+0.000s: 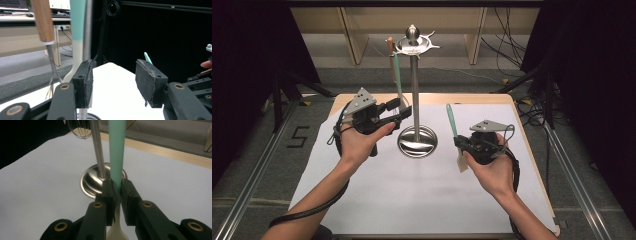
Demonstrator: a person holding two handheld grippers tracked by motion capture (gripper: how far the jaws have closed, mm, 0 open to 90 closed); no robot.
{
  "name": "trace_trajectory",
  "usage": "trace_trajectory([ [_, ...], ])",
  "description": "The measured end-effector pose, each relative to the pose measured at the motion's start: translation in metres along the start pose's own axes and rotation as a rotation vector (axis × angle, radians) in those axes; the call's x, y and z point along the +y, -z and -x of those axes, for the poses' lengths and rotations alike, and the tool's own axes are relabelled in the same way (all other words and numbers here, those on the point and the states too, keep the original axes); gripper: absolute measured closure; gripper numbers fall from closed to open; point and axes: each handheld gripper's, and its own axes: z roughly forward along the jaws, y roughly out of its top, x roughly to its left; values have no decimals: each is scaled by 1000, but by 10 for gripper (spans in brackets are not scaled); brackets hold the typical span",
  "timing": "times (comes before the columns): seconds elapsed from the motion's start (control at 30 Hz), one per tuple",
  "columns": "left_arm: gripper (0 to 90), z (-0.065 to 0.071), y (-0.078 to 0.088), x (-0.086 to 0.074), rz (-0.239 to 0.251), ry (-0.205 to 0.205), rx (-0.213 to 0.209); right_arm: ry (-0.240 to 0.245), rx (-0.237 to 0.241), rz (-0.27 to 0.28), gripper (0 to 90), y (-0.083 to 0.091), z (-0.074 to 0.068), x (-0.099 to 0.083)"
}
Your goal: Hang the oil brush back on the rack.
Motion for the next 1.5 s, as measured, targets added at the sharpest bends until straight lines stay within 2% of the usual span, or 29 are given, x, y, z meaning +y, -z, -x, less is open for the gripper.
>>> trace_trajectory([
  [0.03, 480, 1, -1, 0, -1, -1, -3, 0, 0, 0, 826, 0, 0, 0],
  [0.07, 481, 3, -4, 0, -5, -6, -11, 28, -8, 5, 826, -1, 0, 2],
  [0.13, 482, 5, -6, -1, -9, -10, -16, 7, 3, 7, 826, -1, -2, 2],
  [0.23, 483, 8, -9, -2, -14, -2, -24, 31, -2, 13, 826, -1, -2, 4],
  [0.27, 483, 9, -9, -2, -17, -6, -26, 18, -22, 27, 826, -2, -5, 3],
  [0.3, 482, 9, -10, -2, -18, -9, -26, 8, -7, 20, 826, -1, -5, 4],
  [0.37, 483, 10, -12, -2, -21, -14, -28, 33, 1, 32, 826, -1, -4, 6],
  [0.43, 483, 12, -14, -2, -20, -14, -35, 13, 1, 29, 826, 0, -6, 7],
  [0.53, 482, 15, -17, -2, -24, -17, -43, 45, -4, 45, 826, -1, -6, 9],
  [0.57, 481, 15, -18, -2, -28, -29, -49, 5, 11, 35, 826, -1, -9, 9],
  [0.6, 481, 17, -19, -2, -31, -21, -51, 12, -37, 18, 826, 1, -11, 9],
  [0.63, 480, 17, -20, -2, -32, -22, -53, 5, -39, 21, 826, 1, -12, 10],
  [0.67, 480, 18, -21, -2, -31, -26, -55, 41, -43, 43, 826, 0, -10, 10],
  [0.73, 480, 19, -22, -2, -33, -21, -59, 49, -45, 37, 826, 0, -10, 11],
  [0.77, 480, 20, -23, -2, -33, -21, -62, 16, -40, 31, 826, 1, -13, 11],
  [0.8, 481, 22, -25, -2, -38, -14, -75, 45, -57, 86, 826, -3, -12, 10],
  [0.87, 483, 24, -27, -2, -39, -10, -78, 27, -43, 66, 826, -1, -15, 10],
  [0.93, 486, 25, -29, -2, -41, -13, -81, 43, -52, 83, 826, -2, -14, 10],
  [1.0, 494, 27, -32, -3, -46, -15, -93, 52, -23, 40, 826, 1, -15, 12],
  [1.17, 505, 31, -37, -2, -52, -28, -118, 54, -48, 94, 825, -1, -18, 14],
  [1.2, 507, 32, -38, -2, -50, -25, -127, 48, -47, 93, 825, -1, -19, 14],
  [1.23, 509, 33, -39, -1, -54, -24, -129, 49, -18, 85, 826, -1, -19, 15],
  [1.27, 510, 34, -41, -1, -52, -27, -136, 70, -38, 81, 826, 0, -19, 16],
  [1.3, 513, 35, -41, -2, -56, -20, -135, 74, -24, 63, 825, 1, -20, 16],
  [1.33, 514, 35, -43, -2, -56, -25, -146, 86, -34, 77, 826, 0, -19, 17],
  [1.37, 516, 35, -44, -2, -57, -28, -156, 71, -37, 82, 826, -1, -21, 17],
  [1.43, 518, 37, -48, -4, -66, 3, -155, 49, -30, 86, 826, -2, -24, 15],
  [1.47, 522, 37, -49, -4, -67, 6, -155, 72, -34, 82, 826, -2, -23, 16],
  [1.5, 524, 37, -51, -4, -70, 3, -156, 66, -26, 66, 826, -1, -24, 16],
])
